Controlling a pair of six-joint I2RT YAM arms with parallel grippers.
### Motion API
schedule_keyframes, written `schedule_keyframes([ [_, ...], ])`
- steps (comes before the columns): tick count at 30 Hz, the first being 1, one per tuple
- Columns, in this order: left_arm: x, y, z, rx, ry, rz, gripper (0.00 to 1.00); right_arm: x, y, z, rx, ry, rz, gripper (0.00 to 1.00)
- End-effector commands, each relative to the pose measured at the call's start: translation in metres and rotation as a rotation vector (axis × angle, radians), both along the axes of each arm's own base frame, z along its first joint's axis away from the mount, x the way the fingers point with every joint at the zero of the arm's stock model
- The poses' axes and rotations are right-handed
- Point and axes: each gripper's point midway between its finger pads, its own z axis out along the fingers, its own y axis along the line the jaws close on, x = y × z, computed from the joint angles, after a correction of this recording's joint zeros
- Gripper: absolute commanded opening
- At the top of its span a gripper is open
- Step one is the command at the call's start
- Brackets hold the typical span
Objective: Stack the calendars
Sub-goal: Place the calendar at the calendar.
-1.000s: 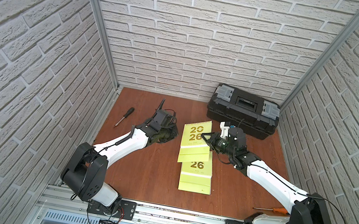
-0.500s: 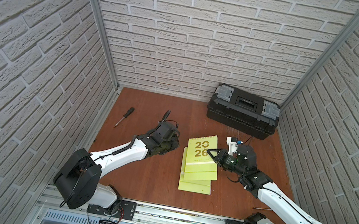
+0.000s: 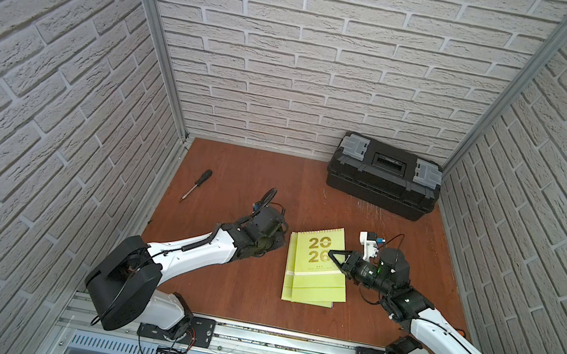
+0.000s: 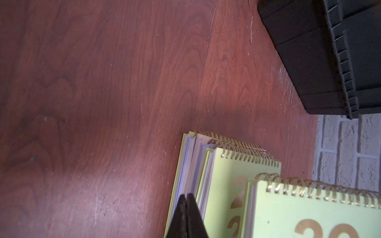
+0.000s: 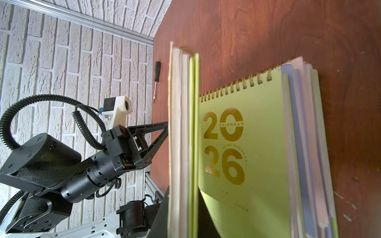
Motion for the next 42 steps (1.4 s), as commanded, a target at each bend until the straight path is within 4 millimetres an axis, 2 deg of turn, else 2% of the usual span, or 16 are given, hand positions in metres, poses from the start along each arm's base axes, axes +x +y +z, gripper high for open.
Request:
schedule_keyframes([
  [1,0.005,-0.006,0.004,-0.022,-0.038,0.023,0.06,0.006,0.007,0.034,0.103,-0.123,0.014,0.03],
  [13,0.001,-0.023,-0.011,-0.021,-0.011,-0.001,0.06,0.01,0.012,0.024,0.143,-0.129,0.01,0.03],
  [42,0.003,-0.035,-0.025,-0.032,0.012,-0.021,0.06,0.018,0.025,-0.005,0.102,-0.085,0.027,0.03],
])
